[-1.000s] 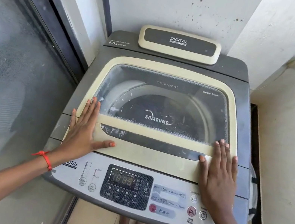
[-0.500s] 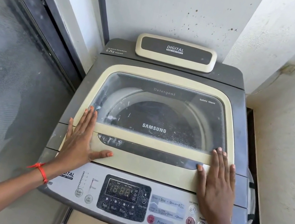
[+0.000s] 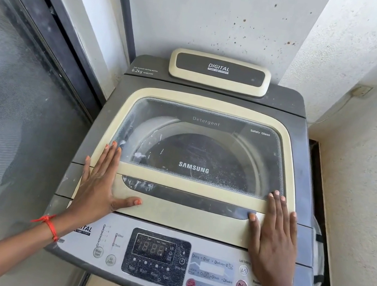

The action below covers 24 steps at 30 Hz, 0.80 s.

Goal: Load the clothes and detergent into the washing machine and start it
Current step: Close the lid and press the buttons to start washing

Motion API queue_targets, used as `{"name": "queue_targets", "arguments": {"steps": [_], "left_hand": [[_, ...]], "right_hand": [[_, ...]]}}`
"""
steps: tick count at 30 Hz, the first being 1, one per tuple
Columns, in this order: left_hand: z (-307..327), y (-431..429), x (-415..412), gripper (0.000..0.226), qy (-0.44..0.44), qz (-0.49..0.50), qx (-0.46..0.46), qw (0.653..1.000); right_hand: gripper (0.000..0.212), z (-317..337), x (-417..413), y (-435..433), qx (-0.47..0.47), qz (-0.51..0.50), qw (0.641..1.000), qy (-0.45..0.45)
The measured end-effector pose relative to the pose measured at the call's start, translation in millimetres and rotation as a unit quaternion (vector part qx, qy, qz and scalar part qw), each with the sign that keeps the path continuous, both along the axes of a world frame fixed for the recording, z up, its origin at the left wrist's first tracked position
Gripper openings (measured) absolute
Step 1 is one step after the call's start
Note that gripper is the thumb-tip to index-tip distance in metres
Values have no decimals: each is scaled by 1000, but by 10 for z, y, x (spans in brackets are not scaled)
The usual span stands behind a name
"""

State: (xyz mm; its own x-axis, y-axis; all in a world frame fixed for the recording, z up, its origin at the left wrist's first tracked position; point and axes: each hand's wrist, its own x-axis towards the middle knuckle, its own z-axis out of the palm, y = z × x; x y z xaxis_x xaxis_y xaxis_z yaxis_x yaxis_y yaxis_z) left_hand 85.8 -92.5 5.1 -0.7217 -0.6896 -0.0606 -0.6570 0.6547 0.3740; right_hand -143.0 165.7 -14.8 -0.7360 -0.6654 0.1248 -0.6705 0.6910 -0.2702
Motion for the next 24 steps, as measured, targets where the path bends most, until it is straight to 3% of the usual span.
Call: {"name": "queue_targets", "arguments": {"steps": [24], "left_hand": [[-20,1,4,128,2,-2,-5,1000]], "right_hand": [[65,6,12,-3,-5,1,1000,6]]}}
